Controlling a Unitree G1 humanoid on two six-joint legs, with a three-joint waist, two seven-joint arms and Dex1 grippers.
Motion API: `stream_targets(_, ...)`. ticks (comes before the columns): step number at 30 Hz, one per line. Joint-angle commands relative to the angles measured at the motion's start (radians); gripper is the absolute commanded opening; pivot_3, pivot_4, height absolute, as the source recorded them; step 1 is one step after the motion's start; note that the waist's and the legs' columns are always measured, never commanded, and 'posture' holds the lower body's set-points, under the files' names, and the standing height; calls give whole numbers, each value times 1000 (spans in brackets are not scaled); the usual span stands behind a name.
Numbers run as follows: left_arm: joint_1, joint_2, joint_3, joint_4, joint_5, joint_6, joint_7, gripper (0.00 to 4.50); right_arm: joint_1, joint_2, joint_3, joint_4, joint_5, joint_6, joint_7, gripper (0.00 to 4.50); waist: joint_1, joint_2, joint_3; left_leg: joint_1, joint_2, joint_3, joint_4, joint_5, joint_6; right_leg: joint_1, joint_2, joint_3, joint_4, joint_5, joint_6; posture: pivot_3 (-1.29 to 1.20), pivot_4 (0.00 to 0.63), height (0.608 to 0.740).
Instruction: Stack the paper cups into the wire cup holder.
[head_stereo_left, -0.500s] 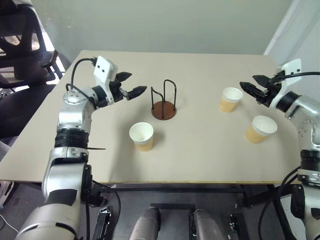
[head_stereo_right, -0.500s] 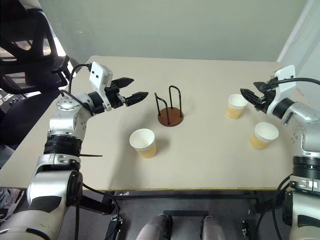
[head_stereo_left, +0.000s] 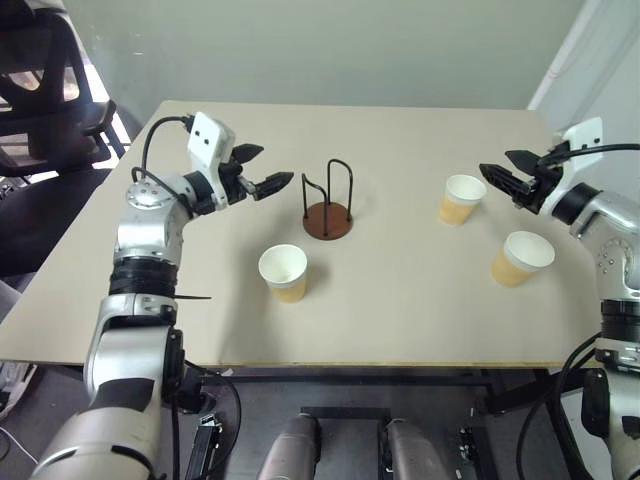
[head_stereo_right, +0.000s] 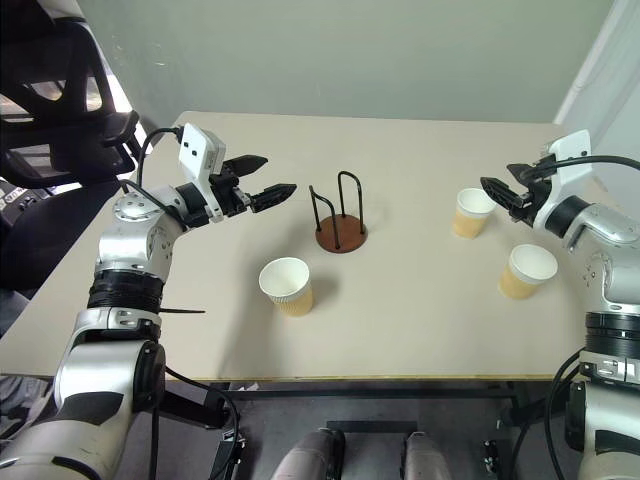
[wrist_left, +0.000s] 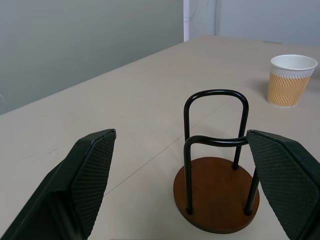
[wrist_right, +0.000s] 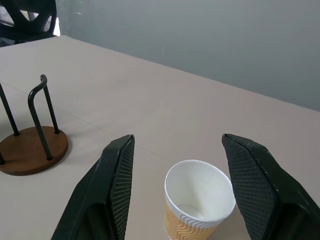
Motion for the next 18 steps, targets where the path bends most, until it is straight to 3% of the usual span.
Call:
stream_targets(1,-23,0,4,-23,-1,-22,2,4500,-3,-19,-14,-20,-1,-13,3,2767,0,0,0,0,0,0,0,0,0,0,0,0,0,0,0,0,150,740)
stream_targets(18,-59,-28,-38,54,31,-74,-34,4500,63,-24,-6,-158,72,100,66,2767,0,0,0,0,0,0,1,0,0,0,0,0,0,0,0,0,150,740)
